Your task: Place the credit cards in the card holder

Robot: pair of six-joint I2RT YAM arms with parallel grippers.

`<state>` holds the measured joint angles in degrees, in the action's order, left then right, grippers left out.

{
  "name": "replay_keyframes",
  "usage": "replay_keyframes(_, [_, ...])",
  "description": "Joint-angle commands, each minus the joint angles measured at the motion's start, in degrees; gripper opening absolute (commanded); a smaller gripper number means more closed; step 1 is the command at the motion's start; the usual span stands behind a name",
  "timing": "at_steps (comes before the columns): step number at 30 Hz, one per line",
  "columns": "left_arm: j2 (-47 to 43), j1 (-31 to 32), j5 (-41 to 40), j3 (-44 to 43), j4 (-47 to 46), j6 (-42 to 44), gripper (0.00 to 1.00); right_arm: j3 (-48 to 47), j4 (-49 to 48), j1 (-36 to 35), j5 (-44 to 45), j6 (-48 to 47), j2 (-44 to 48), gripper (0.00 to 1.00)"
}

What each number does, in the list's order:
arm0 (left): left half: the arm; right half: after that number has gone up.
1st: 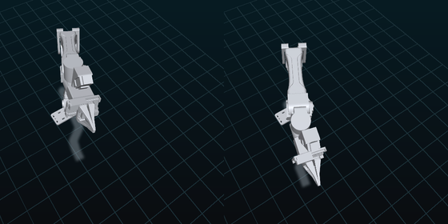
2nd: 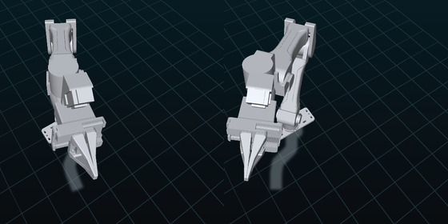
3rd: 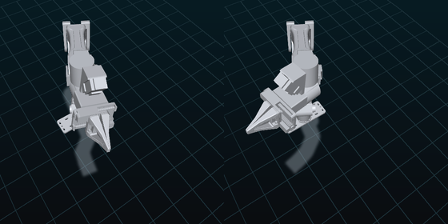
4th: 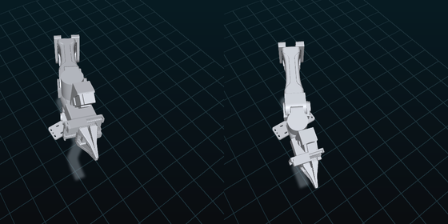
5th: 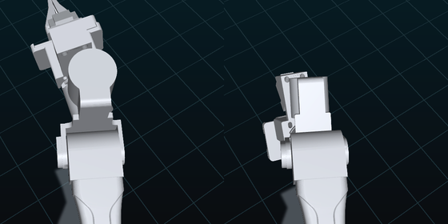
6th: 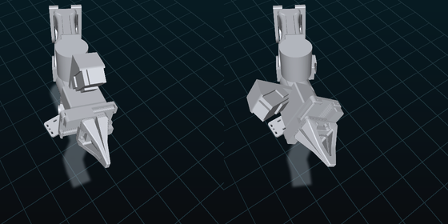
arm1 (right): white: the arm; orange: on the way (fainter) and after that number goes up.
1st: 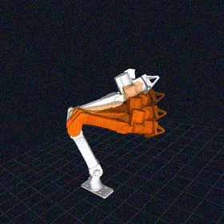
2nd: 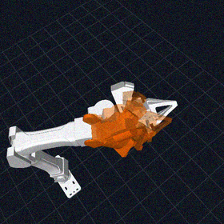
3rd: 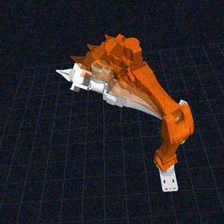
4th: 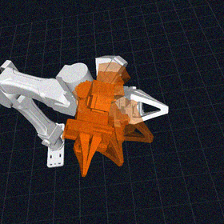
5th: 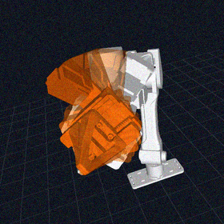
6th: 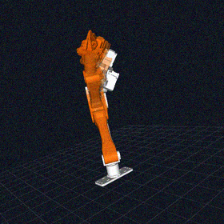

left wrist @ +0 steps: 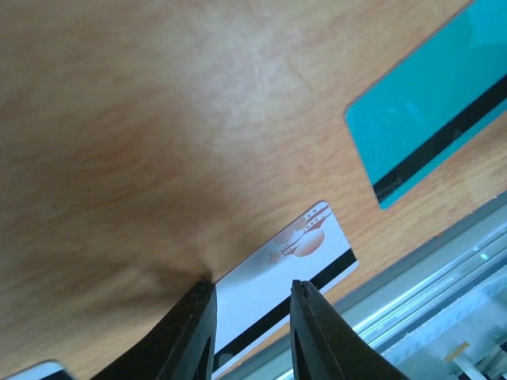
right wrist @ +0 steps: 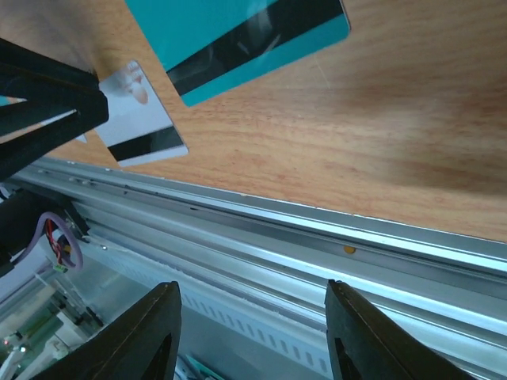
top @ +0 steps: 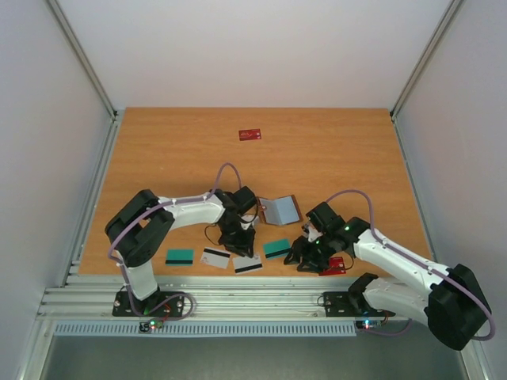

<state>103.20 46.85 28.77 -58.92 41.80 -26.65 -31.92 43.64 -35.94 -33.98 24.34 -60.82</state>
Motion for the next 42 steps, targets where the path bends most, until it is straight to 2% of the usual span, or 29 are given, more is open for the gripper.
replay_keyframes(1, [1.35,2.02,-1.19,3.42,-3.3,-5.17,0.27,2.22,-3.26,-4.15,3.6,9.6,2.76,0.52])
replay_keyframes(7, [-1.56,2.37,-2.16,5.39,-4.1,-9.83,0.28,4.49,-9.62,-12.85,8.5,20.95,1.99,0.56])
replay_keyframes(13, [-5.5,2.37,-5.87,5.19,-0.38,-7.23,0.3,2.3,-15.86,-21.04,13.51,26.89,-4.04,0.59])
replay_keyframes(18, [-3.79,2.38,-8.22,4.77,1.11,-3.67,0.31,-0.65,-19.54,-25.65,15.67,29.08,-9.85,0.59])
replay_keyframes(24, [-2.61,2.37,-8.46,6.15,1.27,-2.0,0.31,-2.0,-22.64,-27.69,16.28,30.33,-13.92,0.6])
replay_keyframes(32, [-7.04,2.37,-7.6,9.79,1.97,-5.73,0.32,-1.87,-29.4,-29.44,17.29,32.88,-17.58,0.61])
replay_keyframes(42, [-8.52,2.37,-5.08,12.16,0.55,-7.95,0.32,-1.15,-35.42,-30.38,19.2,36.56,-21.94,0.6])
